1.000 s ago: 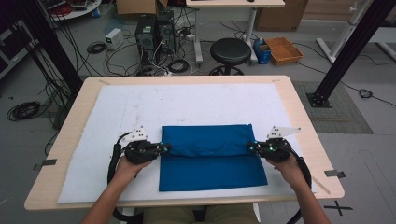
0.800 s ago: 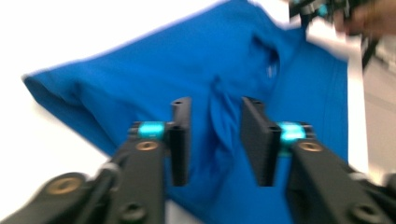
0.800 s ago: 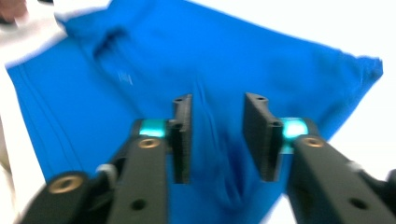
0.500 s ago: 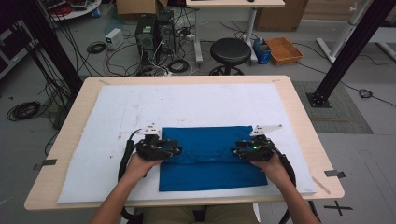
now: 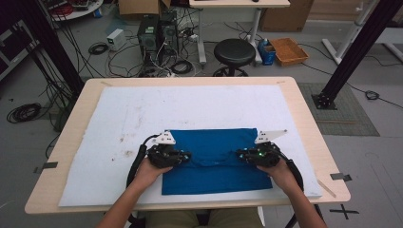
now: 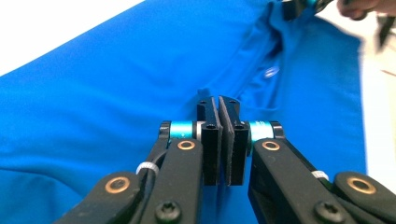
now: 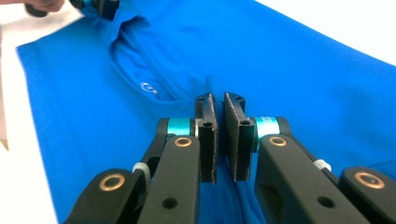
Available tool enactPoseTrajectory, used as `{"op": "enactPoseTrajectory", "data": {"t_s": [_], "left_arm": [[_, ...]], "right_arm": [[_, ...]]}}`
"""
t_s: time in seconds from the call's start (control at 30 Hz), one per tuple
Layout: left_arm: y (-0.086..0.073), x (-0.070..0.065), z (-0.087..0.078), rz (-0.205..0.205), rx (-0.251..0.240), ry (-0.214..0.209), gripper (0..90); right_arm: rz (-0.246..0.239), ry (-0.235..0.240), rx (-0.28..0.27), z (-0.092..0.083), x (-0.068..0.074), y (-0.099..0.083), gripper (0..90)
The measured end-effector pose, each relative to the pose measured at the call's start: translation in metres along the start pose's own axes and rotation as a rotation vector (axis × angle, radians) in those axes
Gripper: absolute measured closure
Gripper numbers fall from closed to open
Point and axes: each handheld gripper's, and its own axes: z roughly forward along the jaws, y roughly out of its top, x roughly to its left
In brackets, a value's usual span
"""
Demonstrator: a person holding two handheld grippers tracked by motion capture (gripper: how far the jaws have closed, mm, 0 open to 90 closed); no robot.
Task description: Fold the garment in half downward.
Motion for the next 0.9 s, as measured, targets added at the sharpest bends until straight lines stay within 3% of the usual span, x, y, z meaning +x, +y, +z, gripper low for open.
{"op": "enactPoseTrajectory", "data": {"t_s": [0.1,0.2,0.27,0.33,0.43,0.47,0.5,0.53,0.57,0.6,0.63,0.67,0.77,0.9], "left_arm": [[-0.003,-0.006,-0.012,0.033,-0.026,-0.055,87.1],[-0.011,-0.013,-0.02,0.051,-0.019,-0.125,86.7],[-0.016,-0.015,-0.024,0.027,-0.011,-0.177,80.7],[-0.021,-0.016,-0.03,0.011,-0.022,-0.178,75.4],[-0.022,-0.014,-0.042,-0.033,-0.081,-0.112,66.7],[-0.022,-0.014,-0.042,-0.033,-0.081,-0.112,65.8],[-0.022,-0.013,-0.048,-0.063,-0.102,-0.006,65.5],[-0.023,-0.013,-0.05,-0.074,-0.094,0.05,64.1],[-0.025,-0.014,-0.052,-0.083,-0.086,0.1,63.1],[-0.025,-0.014,-0.052,-0.083,-0.086,0.1,63.1],[-0.031,-0.016,-0.053,-0.083,-0.068,0.182,63.1],[-0.034,-0.017,-0.053,-0.084,-0.061,0.213,63.1],[-0.041,-0.019,-0.056,-0.091,-0.054,0.281,63.1],[-0.045,-0.015,-0.058,-0.125,-0.064,0.313,61.7]], "right_arm": [[-0.036,0.029,-0.024,-0.009,0.007,-0.003,84.3],[-0.061,0.075,-0.022,-0.017,0.016,-0.008,83.7],[-0.07,0.1,0.004,-0.021,0.023,-0.013,77.0],[-0.052,0.126,0.025,-0.025,0.026,-0.019,74.5],[-0.014,0.108,-0.006,-0.033,0.026,-0.024,73.4],[-0.014,0.108,-0.006,-0.033,0.026,-0.024,73.4],[0.048,0.037,-0.028,-0.039,0.022,-0.024,74.2],[0.067,-0.001,-0.03,-0.04,0.021,-0.025,74.2],[0.092,-0.064,-0.027,-0.043,0.019,-0.026,74.3],[0.092,-0.064,-0.027,-0.043,0.019,-0.026,74.3],[0.133,-0.192,-0.009,-0.05,0.016,-0.031,74.5],[0.143,-0.215,-0.01,-0.052,0.015,-0.033,74.6],[0.162,-0.234,-0.026,-0.061,0.015,-0.041,72.5],[0.134,-0.234,0.018,-0.054,0.019,-0.049,63.1]]}}
